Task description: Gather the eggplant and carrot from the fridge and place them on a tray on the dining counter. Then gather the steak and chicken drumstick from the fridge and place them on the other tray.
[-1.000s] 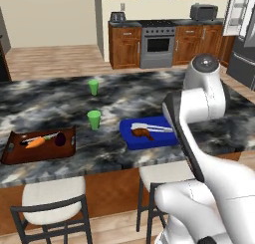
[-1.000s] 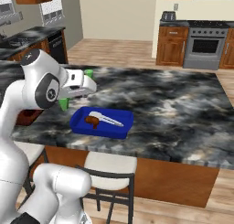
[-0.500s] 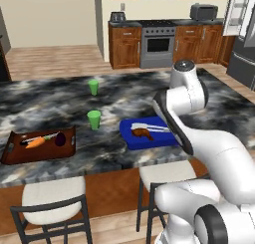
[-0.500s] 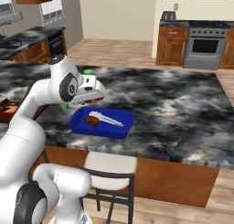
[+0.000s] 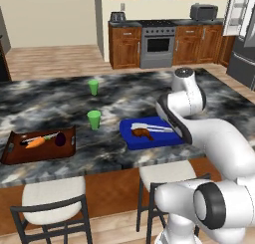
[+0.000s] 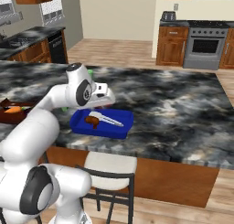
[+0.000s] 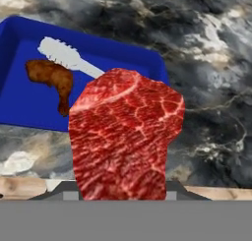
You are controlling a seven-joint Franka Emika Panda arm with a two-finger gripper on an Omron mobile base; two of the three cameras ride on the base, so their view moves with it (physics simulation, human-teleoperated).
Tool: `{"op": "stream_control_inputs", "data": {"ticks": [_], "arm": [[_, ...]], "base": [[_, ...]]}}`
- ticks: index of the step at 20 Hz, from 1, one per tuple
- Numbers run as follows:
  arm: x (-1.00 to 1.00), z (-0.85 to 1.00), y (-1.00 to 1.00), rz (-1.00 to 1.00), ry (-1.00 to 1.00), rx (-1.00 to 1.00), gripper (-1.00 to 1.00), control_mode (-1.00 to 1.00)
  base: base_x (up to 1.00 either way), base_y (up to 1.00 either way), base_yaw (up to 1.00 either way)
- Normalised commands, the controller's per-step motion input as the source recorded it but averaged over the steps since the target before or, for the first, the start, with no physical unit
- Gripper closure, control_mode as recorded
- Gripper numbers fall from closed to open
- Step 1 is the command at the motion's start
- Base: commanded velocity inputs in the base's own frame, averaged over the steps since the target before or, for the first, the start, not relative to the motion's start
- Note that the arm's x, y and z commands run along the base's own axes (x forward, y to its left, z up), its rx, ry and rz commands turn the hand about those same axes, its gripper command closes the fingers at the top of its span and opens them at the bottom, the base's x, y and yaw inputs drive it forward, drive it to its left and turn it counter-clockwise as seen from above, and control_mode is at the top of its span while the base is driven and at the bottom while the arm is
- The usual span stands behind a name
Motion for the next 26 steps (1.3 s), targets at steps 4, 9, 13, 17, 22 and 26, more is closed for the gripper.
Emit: {"op": "stream_control_inputs", "data": {"ticks": [4, 9, 13, 17, 22, 26], "arm": [[0.30, -0.53, -0.22, 0.00, 0.03, 0.02, 1.00, -1.00], [0.28, -0.55, -0.21, 0.00, 0.02, 0.01, 1.00, -1.00], [0.35, -0.48, -0.14, 0.00, 0.04, 0.00, 1.00, -1.00], [0.51, -0.38, 0.00, 0.00, 0.07, 0.00, 1.00, -1.00], [0.44, -0.37, 0.00, 0.00, 0.07, 0.00, 1.00, -1.00], [0.43, -0.30, 0.00, 0.00, 0.06, 0.00, 1.00, -1.00]], "base": [[0.00, 0.00, 0.00], [0.00, 0.00, 0.00], [0.00, 0.00, 0.00], [0.00, 0.00, 0.00], [0.00, 0.00, 0.00], [0.00, 0.00, 0.00]]}}
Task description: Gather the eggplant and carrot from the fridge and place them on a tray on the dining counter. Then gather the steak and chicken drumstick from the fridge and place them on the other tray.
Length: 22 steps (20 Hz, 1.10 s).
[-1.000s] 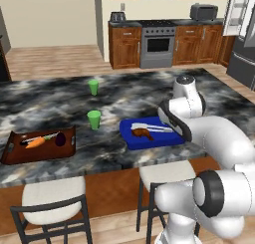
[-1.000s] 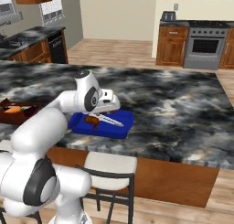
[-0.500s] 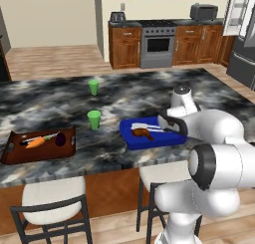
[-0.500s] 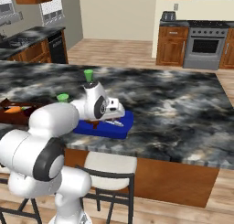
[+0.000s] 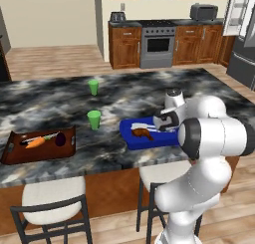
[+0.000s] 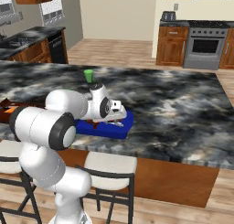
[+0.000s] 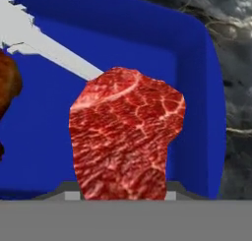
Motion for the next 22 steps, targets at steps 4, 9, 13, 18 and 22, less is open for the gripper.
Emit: {"op": "stream_control_inputs", "data": {"ticks": [4, 9, 13, 18, 22], "arm": [[0.37, -0.29, 0.00, 0.00, 0.05, 0.01, 1.00, -1.00], [0.31, -0.34, 0.00, 0.01, 0.04, 0.01, 1.00, -1.00], [-0.09, -0.44, 0.00, 0.02, 0.02, 0.00, -1.00, -1.00], [-0.06, -0.10, 0.00, 0.00, 0.00, 0.04, -1.00, -1.00], [-0.01, 0.09, 0.00, 0.00, -0.01, 0.03, -1.00, -1.00]], "base": [[0.00, 0.00, 0.00], [0.00, 0.00, 0.00], [0.00, 0.00, 0.00], [0.00, 0.00, 0.00], [0.00, 0.00, 0.00]]}}
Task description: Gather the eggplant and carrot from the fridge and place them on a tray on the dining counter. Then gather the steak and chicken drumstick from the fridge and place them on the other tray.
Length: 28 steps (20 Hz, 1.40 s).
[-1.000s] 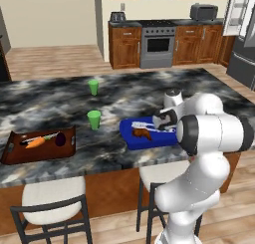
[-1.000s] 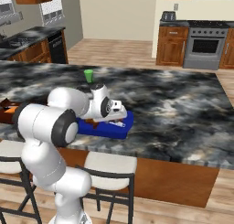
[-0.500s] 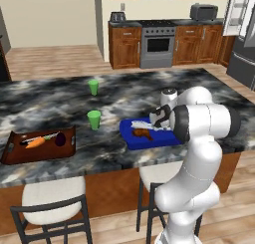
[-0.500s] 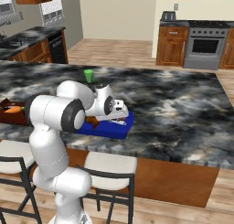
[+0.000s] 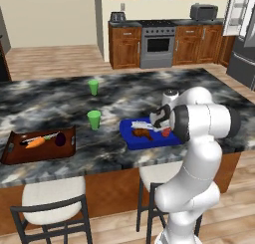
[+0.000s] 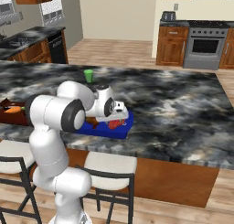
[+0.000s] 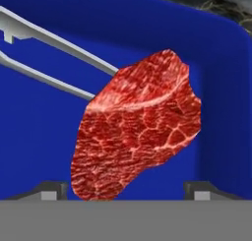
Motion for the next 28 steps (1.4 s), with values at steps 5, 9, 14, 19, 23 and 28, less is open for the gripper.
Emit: {"op": "stream_control_inputs", "data": {"ticks": [5, 9, 14, 19, 23, 28], "arm": [[-0.13, 0.30, 0.00, -0.02, -0.01, 0.00, -1.00, -1.00], [-0.42, 0.38, 0.00, -0.02, -0.07, 0.00, -1.00, -1.00], [-0.74, 0.39, 0.00, -0.01, -0.09, 0.02, -1.00, -1.00], [-0.93, 0.40, 0.00, 0.00, -0.10, 0.04, -1.00, -1.00], [-0.94, 0.42, 0.07, 0.00, -0.10, 0.01, -1.00, -1.00], [-0.79, 0.52, 0.34, 0.00, -0.08, 0.00, -1.00, -1.00]], "base": [[0.00, 0.00, 0.00], [0.00, 0.00, 0.00], [0.00, 0.00, 0.00], [0.00, 0.00, 0.00], [0.00, 0.00, 0.00], [0.00, 0.00, 0.00]]}}
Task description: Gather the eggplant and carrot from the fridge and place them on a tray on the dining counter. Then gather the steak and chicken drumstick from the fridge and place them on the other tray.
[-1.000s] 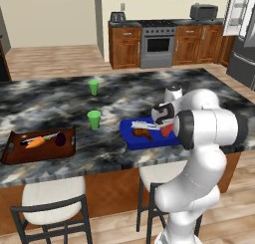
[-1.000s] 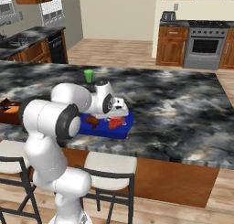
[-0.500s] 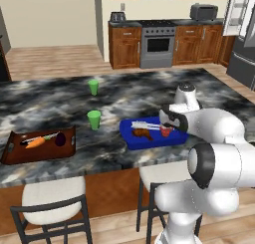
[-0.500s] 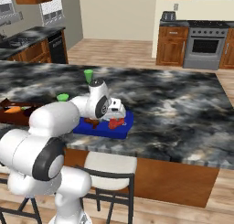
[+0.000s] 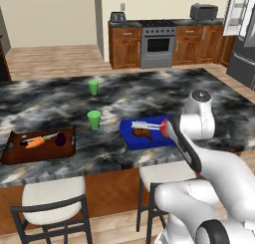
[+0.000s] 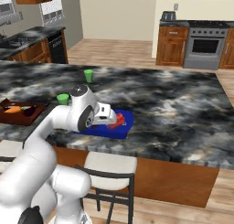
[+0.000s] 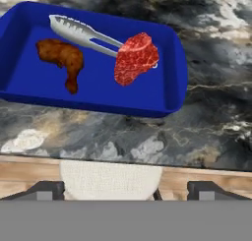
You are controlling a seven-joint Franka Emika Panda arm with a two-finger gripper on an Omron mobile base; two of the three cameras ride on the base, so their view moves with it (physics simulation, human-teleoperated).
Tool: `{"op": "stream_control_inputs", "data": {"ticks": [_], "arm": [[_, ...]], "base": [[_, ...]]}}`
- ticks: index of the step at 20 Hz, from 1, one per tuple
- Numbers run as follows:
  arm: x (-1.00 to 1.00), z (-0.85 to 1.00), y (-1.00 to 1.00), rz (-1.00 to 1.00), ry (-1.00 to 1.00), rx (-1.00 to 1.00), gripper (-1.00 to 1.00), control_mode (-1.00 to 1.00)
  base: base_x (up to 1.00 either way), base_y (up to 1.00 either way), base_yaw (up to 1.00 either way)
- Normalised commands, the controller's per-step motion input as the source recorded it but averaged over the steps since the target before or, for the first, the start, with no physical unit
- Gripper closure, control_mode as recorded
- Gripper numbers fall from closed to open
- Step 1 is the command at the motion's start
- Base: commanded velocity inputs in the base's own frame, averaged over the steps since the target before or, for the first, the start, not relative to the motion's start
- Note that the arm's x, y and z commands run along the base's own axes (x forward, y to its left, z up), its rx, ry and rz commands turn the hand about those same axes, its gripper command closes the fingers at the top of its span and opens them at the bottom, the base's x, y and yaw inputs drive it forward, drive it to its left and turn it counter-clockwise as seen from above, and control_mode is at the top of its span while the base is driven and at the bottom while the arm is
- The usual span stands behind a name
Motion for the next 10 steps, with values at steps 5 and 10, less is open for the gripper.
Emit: {"op": "stream_control_inputs", "data": {"ticks": [5, 10], "arm": [[-0.71, 0.49, 0.47, 0.00, -0.07, 0.00, -1.00, -1.00], [-0.59, 0.50, 0.48, 0.00, -0.07, -0.02, -1.00, -1.00]], "base": [[0.00, 0.00, 0.00], [0.00, 0.00, 0.00]]}}
